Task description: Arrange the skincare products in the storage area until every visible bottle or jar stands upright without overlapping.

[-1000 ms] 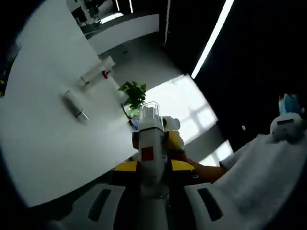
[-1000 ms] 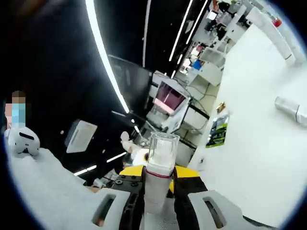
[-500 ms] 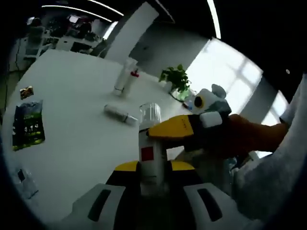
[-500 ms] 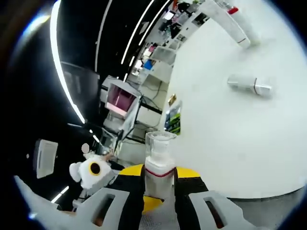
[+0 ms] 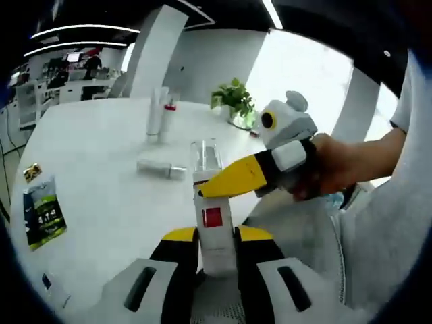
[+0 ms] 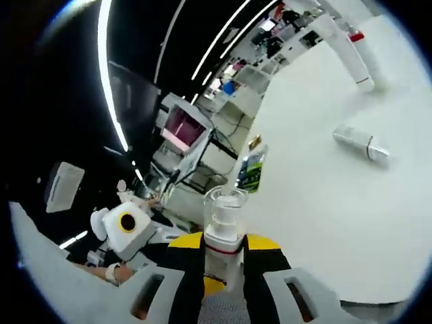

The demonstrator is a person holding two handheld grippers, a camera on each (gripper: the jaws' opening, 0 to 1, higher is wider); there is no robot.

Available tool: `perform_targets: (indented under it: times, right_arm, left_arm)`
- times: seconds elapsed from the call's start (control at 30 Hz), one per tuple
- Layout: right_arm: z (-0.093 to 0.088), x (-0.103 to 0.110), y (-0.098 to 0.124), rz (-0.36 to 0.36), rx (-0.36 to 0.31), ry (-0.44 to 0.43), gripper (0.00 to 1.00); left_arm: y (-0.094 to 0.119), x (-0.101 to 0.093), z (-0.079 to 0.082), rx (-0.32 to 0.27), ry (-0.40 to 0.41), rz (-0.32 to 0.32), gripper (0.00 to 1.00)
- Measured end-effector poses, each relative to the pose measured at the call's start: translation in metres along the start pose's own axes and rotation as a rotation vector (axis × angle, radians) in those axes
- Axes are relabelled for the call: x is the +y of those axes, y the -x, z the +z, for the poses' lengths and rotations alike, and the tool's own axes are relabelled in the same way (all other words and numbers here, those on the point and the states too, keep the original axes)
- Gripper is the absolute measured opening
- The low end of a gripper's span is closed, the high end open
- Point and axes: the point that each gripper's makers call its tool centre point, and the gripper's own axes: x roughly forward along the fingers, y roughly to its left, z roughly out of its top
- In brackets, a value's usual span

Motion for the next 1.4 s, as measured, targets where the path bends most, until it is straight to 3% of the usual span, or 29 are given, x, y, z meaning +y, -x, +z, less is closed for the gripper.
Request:
perform_targets:
  times: [0.1, 0.13, 0.27, 0.37, 0.47, 0.67, 0.77, 1.0, 1.13, 1.2, 1.27, 1.3, 1.4]
  right_arm:
    - [0.005, 0.014, 0.005, 0.087, 0.010, 0.054, 0.16]
    - [0.006, 0.023, 0.009, 0.146, 0.033, 0.088, 0.16]
    - [-0.001, 0.034, 0.015, 0.235, 0.103, 0.158, 0.16]
    - [0.004, 0.052, 0.023, 0.342, 0.091, 0.199, 0.16]
    - [0.003, 0.065, 0.030, 0.413, 0.108, 0.206, 0.16]
    - [-0.003, 0.081, 0.039, 0.534, 0.162, 0.184, 0.16]
    - [-0.006, 0.084, 0.041, 0.553, 0.175, 0.173, 0.16]
    - [-0.001, 0.080, 0.037, 0.540, 0.136, 0.105, 0.17]
    - [0.001, 0.066, 0.030, 0.456, 0.119, 0.109, 0.15]
    - [0.001, 0.063, 0.029, 0.437, 0.120, 0.110, 0.15]
    - [0.002, 0.058, 0.026, 0.396, 0.114, 0.113, 0.15]
    - [0.003, 0.048, 0.022, 0.333, 0.112, 0.108, 0.15]
    - [0.000, 0.034, 0.012, 0.231, 0.110, 0.100, 0.17]
  left_arm:
    - [-0.001, -0.010, -0.003, 0.017, 0.076, -0.088, 0.20]
    - [0.000, -0.017, -0.004, 0.023, 0.097, -0.132, 0.21]
    - [0.001, -0.032, 0.001, 0.006, 0.164, -0.232, 0.22]
    - [0.006, -0.045, 0.008, -0.020, 0.248, -0.335, 0.22]
    - [0.011, -0.059, 0.015, -0.031, 0.347, -0.452, 0.22]
    - [0.022, -0.082, 0.024, -0.049, 0.412, -0.615, 0.20]
    - [0.023, -0.084, 0.026, -0.061, 0.429, -0.636, 0.20]
    - [0.025, -0.078, 0.028, -0.064, 0.452, -0.617, 0.19]
    - [0.017, -0.061, 0.024, -0.074, 0.385, -0.483, 0.18]
    - [0.017, -0.059, 0.023, -0.067, 0.386, -0.469, 0.18]
    - [0.013, -0.052, 0.021, -0.065, 0.358, -0.407, 0.18]
    - [0.009, -0.042, 0.018, -0.061, 0.337, -0.344, 0.18]
    - [0.002, -0.031, 0.010, -0.023, 0.294, -0.246, 0.18]
